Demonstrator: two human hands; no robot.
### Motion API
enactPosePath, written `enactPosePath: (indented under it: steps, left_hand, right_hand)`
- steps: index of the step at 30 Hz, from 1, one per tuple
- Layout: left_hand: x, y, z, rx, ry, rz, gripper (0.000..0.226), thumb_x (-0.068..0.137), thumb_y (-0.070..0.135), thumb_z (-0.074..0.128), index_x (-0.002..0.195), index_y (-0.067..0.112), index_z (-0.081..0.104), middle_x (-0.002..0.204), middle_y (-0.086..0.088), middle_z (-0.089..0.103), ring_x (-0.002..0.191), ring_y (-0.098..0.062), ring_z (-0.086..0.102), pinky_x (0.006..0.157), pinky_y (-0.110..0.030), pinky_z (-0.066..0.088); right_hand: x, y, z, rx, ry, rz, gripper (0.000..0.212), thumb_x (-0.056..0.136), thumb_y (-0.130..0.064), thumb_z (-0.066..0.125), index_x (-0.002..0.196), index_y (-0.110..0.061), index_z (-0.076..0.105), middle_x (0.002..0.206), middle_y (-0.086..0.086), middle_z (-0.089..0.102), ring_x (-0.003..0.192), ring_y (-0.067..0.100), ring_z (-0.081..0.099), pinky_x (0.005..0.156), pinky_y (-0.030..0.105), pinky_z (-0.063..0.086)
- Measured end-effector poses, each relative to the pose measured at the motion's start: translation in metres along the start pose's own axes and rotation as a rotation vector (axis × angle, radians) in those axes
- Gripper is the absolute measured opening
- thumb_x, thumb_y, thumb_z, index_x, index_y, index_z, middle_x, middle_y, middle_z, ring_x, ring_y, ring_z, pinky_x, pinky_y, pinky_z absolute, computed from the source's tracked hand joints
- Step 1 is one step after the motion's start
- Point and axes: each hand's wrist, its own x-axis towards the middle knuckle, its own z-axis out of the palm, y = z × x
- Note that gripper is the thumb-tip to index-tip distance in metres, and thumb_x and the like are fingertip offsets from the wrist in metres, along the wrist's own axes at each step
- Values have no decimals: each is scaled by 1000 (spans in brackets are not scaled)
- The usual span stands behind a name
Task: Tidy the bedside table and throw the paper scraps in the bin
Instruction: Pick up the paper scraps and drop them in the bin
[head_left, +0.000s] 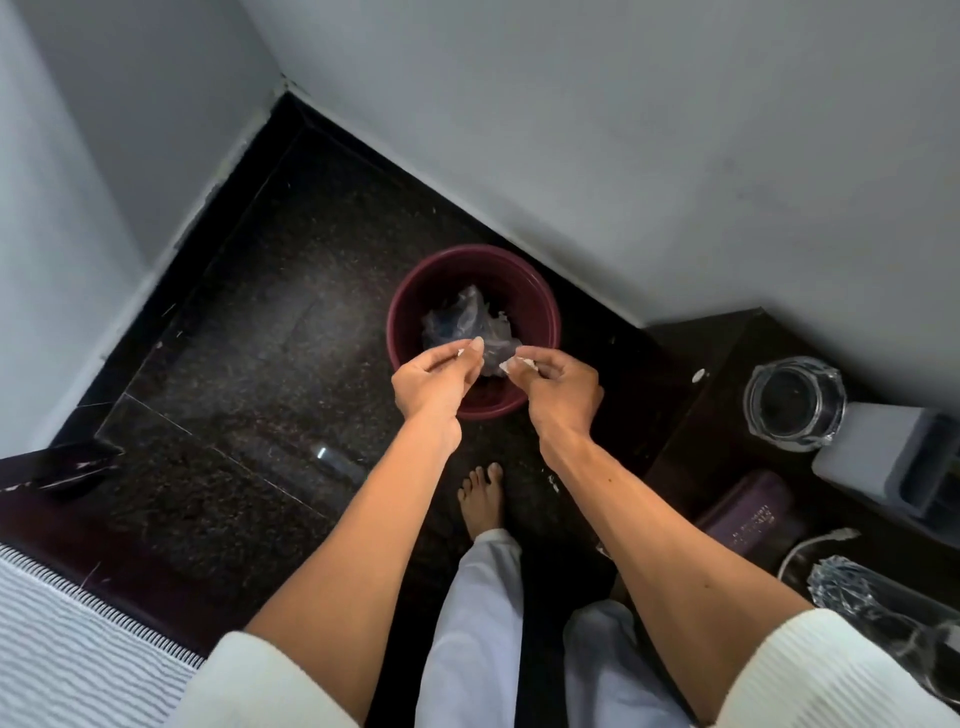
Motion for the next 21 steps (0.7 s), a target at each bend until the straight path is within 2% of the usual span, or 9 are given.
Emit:
enactPosePath:
  steps: [5,9,15,18,21]
  left_hand:
    - [27,5,0,55,48,20,8,80,3,84,85,4,78,85,-13,79,79,-18,79,74,-23,63]
    - [45,0,0,142,41,-7,9,88,-4,74,86,5,75,100,-18,76,80,-17,76,79,-24,63]
    - [57,-15,-3,254,49,-37,19,96,-1,64,113,2,73,116,-20,71,98,-24,72,93,-35,60]
    - [56,-20,-9,272,57,-43,20,98,0,62,112,6,74,115,-17,72,92,-19,72,92,-33,61]
    - [46,-22,-16,265,35,-45,19,98,-1,61,98,12,75,116,-13,72,94,-16,72,86,-26,60]
  right_hand:
    - [13,2,17,-92,16,48,22,80,-17,85,100,-17,76,92,-2,77,82,4,72,70,12,53]
    - [22,7,27,-130,-66,83,27,87,-7,77,113,-15,73,111,3,75,96,10,71,91,29,60]
    - [26,15,31,-150,-97,88,37,90,2,69,122,-17,70,125,3,69,110,13,67,97,36,58]
    - [22,21,24,-147,-70,87,37,91,4,67,121,-17,70,123,1,69,100,6,66,94,29,59]
    - [13,26,9,-142,-58,87,34,92,4,65,119,-16,70,120,0,69,84,-3,62,90,25,59]
